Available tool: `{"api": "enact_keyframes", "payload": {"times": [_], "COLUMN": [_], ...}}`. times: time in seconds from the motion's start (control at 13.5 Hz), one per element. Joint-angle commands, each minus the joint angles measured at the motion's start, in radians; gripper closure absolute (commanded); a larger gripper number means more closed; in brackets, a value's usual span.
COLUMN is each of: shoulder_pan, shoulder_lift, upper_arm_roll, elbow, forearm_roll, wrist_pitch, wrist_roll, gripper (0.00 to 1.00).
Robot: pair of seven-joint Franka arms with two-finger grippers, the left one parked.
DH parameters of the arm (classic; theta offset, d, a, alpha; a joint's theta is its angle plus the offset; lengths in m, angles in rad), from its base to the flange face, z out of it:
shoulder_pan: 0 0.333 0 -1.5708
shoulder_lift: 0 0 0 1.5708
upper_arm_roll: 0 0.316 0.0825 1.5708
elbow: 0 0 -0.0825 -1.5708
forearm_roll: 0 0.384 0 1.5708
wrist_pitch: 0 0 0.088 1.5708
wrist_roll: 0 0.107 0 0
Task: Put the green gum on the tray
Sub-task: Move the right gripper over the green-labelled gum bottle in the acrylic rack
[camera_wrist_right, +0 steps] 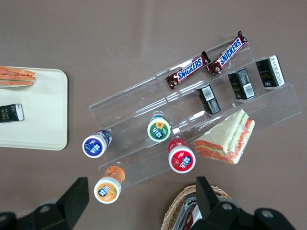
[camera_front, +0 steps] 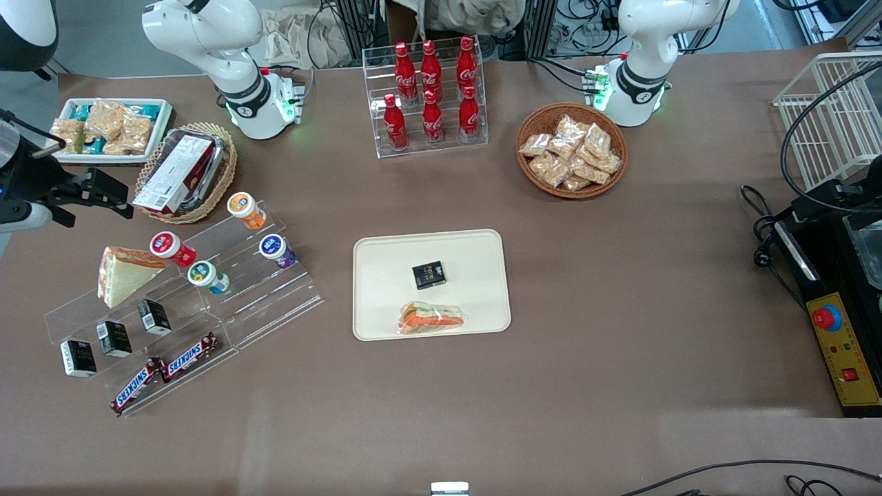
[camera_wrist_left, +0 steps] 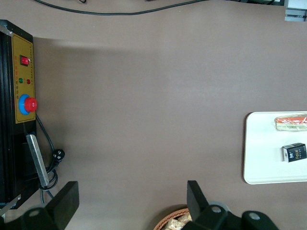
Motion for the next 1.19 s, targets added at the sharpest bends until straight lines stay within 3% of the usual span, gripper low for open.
{"api": "enact_keyframes", "payload": {"times": [0.0, 0.3, 0.52, 1.11], "shoulder_pan": [0.005, -0.001, -0.006, 0.0], "shoulder_lift": [0.021, 0.044, 0.052, 0.078], "upper_arm_roll": [-0.006, -0.008, -0.014, -0.043], "elbow": [0.028, 0.025, -0.032, -0.404], "forearm_roll": [0.003, 0.005, 0.003, 0.002], "wrist_pitch": [-0.012, -0.005, 0.052, 0.502], "wrist_roll": [-0.008, -0.049, -0.212, -0.255], "gripper": [0.01, 0.01, 0.01, 0.01]}}
